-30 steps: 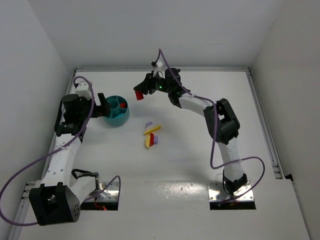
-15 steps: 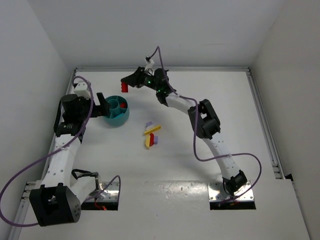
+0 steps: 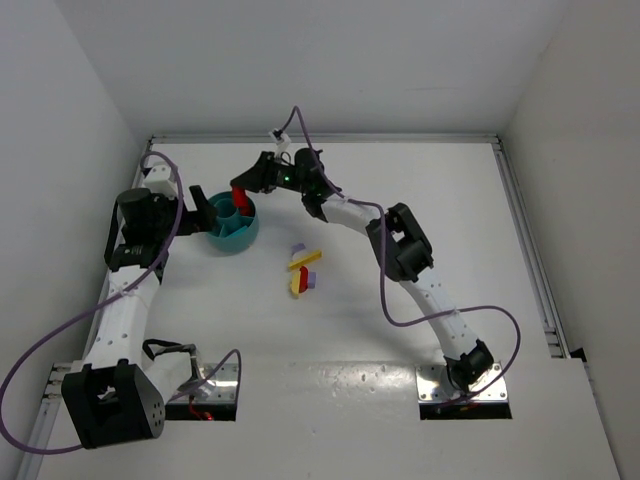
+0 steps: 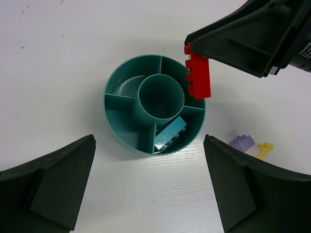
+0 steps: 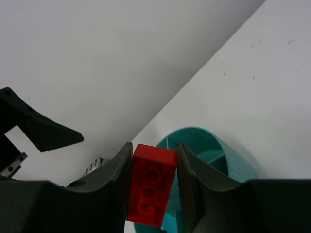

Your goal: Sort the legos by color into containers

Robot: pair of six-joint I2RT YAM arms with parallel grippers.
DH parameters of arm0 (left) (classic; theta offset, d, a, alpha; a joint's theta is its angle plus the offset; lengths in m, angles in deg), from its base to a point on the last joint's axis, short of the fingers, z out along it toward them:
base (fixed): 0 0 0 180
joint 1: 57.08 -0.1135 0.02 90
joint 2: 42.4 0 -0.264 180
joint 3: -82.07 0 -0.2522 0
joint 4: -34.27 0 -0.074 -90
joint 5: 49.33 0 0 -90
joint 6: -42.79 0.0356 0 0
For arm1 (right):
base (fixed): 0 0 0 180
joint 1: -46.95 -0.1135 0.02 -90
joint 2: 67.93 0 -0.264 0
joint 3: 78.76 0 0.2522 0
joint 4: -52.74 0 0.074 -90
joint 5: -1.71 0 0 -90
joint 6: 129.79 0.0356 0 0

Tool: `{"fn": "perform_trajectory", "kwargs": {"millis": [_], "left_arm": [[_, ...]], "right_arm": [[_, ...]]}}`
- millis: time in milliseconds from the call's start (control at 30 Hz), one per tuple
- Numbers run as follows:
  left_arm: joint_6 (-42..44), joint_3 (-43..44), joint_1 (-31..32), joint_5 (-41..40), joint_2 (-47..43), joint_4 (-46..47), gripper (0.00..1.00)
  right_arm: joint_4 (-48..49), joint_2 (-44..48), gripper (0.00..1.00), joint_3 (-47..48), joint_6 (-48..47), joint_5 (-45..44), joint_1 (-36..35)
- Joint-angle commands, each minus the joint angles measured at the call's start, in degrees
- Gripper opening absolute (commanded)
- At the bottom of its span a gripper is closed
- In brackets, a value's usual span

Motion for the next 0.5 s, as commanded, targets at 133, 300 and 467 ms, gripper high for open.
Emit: {"fn": "perform_trajectory", "kwargs": {"millis": [133,300,467], "left_arm": [[0.7,0.5,-0.7,1.5,-0.1,2.3,1.0],[1.9,0.5,-0.7,2.1,-0.1,2.3,1.0],[4.8,0.5,0.1,7.7,0.4,2.3,1.0]], "right_arm": [[1.0,0.2,0.47,-0.5,-1.5,2.4,0.3],[1.7,0.9,0.74,-1.0,-1.5,3.6,0.3],[2.2,9.6,0.77,-8.9,-2.5,4.1,2.8]]}}
